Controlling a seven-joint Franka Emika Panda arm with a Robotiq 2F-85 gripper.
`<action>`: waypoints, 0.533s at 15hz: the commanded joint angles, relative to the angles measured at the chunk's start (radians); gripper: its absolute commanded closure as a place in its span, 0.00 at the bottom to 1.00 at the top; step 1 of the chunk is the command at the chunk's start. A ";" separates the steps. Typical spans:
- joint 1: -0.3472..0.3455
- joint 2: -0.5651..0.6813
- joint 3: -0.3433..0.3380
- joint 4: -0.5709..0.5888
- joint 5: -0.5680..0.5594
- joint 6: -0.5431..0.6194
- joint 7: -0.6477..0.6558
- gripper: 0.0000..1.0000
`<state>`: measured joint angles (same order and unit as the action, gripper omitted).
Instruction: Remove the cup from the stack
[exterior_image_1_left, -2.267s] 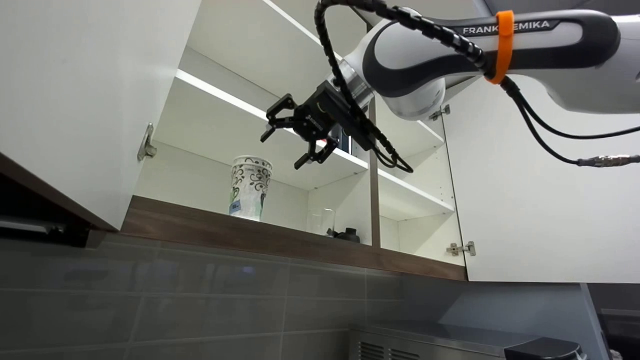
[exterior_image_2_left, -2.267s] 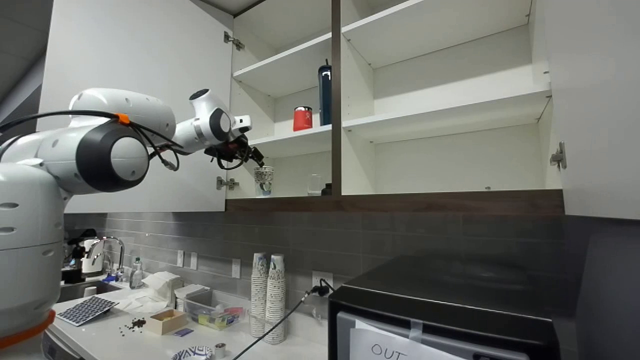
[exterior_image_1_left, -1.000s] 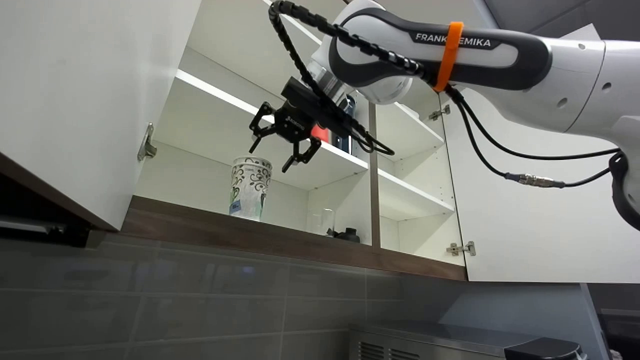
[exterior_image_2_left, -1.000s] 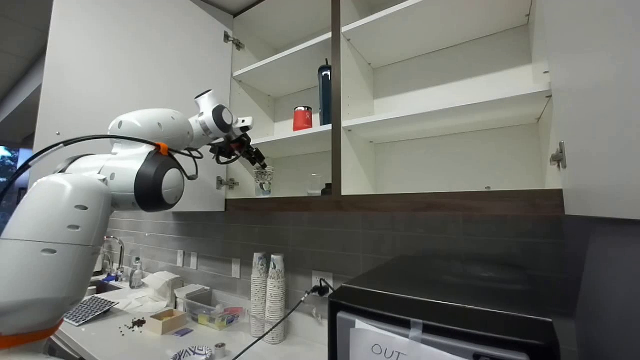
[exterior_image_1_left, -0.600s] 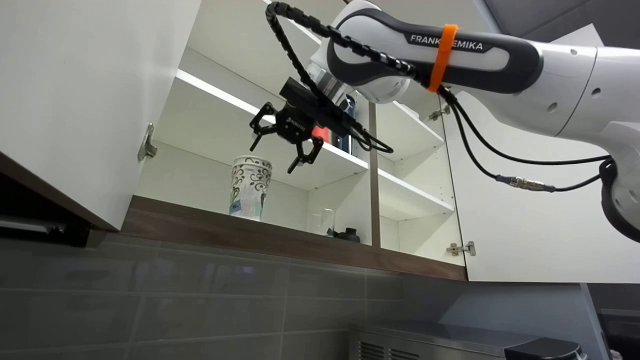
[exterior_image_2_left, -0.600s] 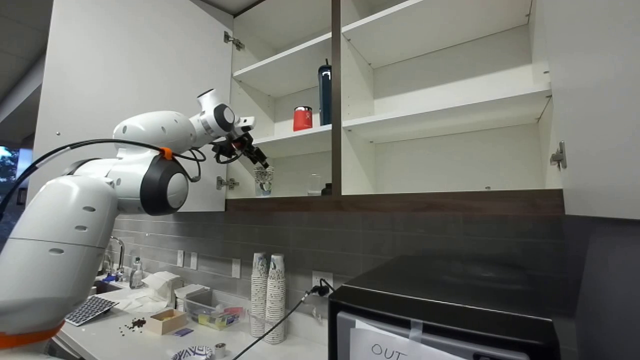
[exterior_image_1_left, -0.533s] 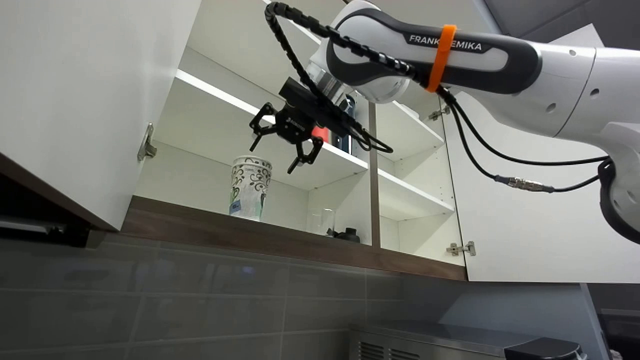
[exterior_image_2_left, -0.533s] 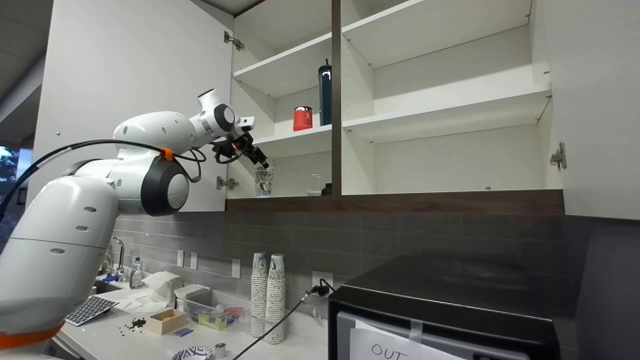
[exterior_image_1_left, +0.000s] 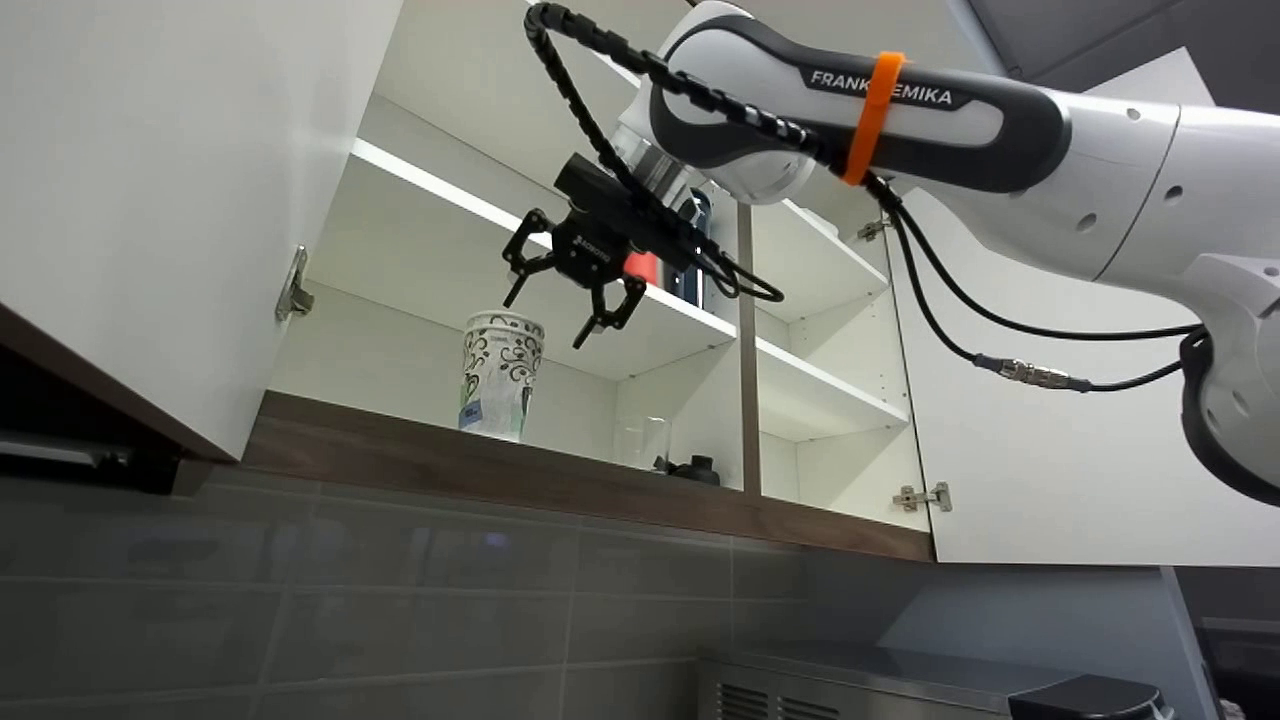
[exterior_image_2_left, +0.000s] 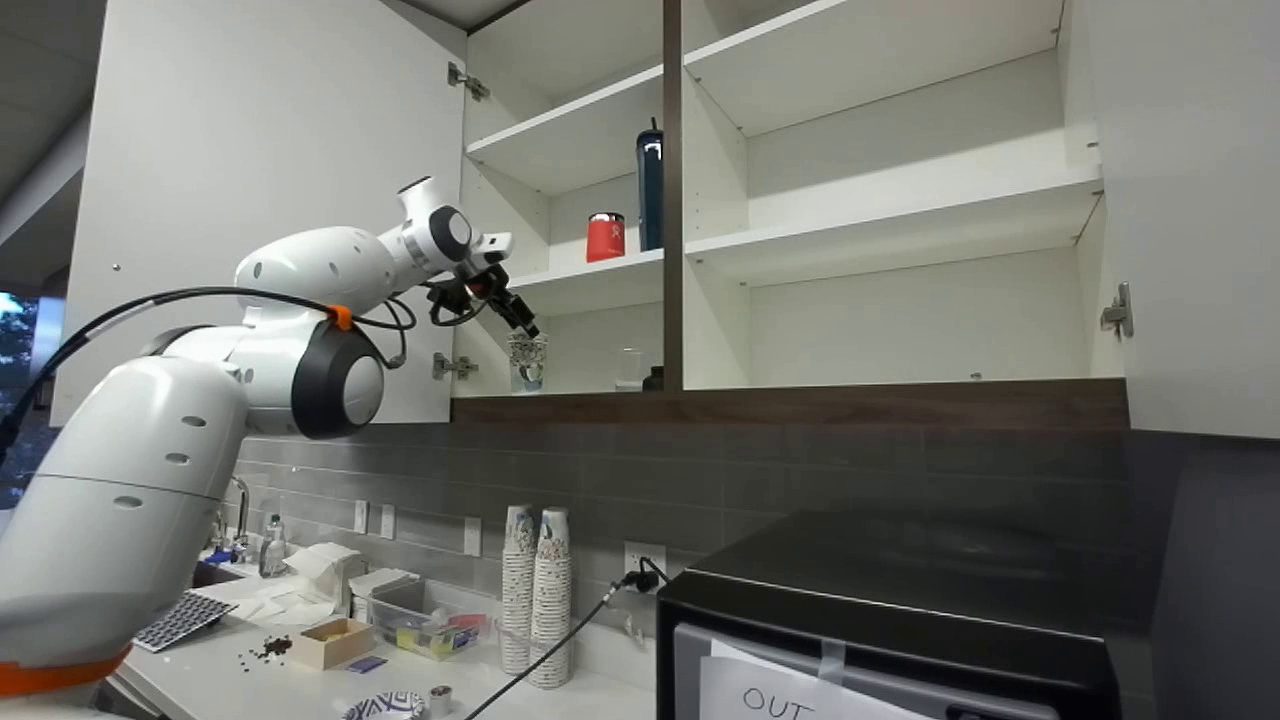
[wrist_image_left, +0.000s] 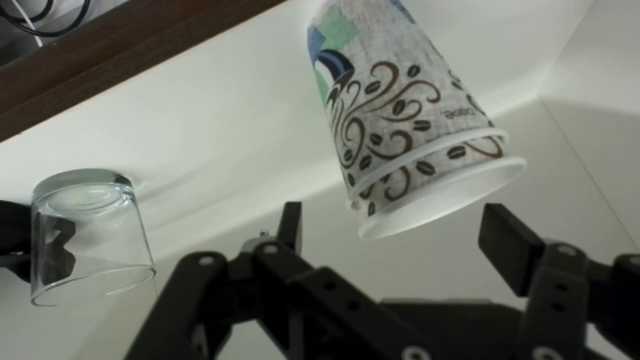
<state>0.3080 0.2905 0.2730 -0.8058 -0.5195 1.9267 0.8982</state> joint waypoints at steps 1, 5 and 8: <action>0.024 0.034 -0.008 0.068 -0.026 -0.052 0.029 0.36; 0.023 0.043 -0.009 0.091 -0.022 -0.078 0.029 0.61; 0.022 0.049 -0.012 0.106 -0.020 -0.096 0.026 0.90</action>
<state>0.3111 0.3111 0.2682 -0.7550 -0.5210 1.8782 0.9040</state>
